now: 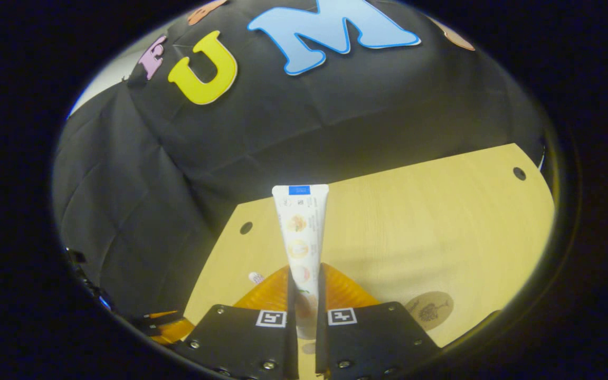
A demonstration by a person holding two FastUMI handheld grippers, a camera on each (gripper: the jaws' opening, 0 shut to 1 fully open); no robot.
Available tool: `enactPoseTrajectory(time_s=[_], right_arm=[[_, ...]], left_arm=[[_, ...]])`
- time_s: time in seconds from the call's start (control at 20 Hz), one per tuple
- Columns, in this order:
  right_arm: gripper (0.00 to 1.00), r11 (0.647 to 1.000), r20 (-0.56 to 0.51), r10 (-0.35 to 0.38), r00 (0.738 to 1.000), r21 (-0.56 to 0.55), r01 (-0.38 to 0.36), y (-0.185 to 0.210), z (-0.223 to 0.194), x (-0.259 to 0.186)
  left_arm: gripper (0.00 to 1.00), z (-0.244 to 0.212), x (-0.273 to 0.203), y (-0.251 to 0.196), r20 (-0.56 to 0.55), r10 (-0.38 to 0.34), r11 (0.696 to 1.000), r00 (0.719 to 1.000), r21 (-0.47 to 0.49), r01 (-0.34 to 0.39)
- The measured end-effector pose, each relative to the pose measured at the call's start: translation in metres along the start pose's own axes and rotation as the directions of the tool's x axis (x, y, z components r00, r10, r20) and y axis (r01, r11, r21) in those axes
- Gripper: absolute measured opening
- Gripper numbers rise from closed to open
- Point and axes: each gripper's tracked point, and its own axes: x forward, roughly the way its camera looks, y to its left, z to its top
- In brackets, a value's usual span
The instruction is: Put the toothbrush and toothpaste on the desktop into the cup, then pick up the cup and place it on the coaster on the desktop.
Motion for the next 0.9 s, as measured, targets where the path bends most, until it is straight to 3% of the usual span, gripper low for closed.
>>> enactPoseTrajectory(time_s=[0.35,0.8,0.9], right_arm=[[0.14,0.994,-0.013,-0.005,1.000,-0.111,0.003,-0.008,-0.024,0.032],[0.26,0.992,-0.021,0.011,1.000,-0.127,-0.014,-0.001,-0.037,0.021],[0.73,0.994,-0.008,0.040,0.999,-0.099,-0.041,0.006,-0.030,0.007]], left_arm=[[0.61,-0.033,-0.033,0.049,-0.020,0.098,0.992,0.995,-0.077,-0.099],[0.58,-0.026,-0.015,0.001,-0.022,0.033,0.999,0.999,-0.022,-0.034],[0.58,-0.024,-0.011,-0.016,-0.022,0.006,1.000,1.000,-0.003,-0.006]])
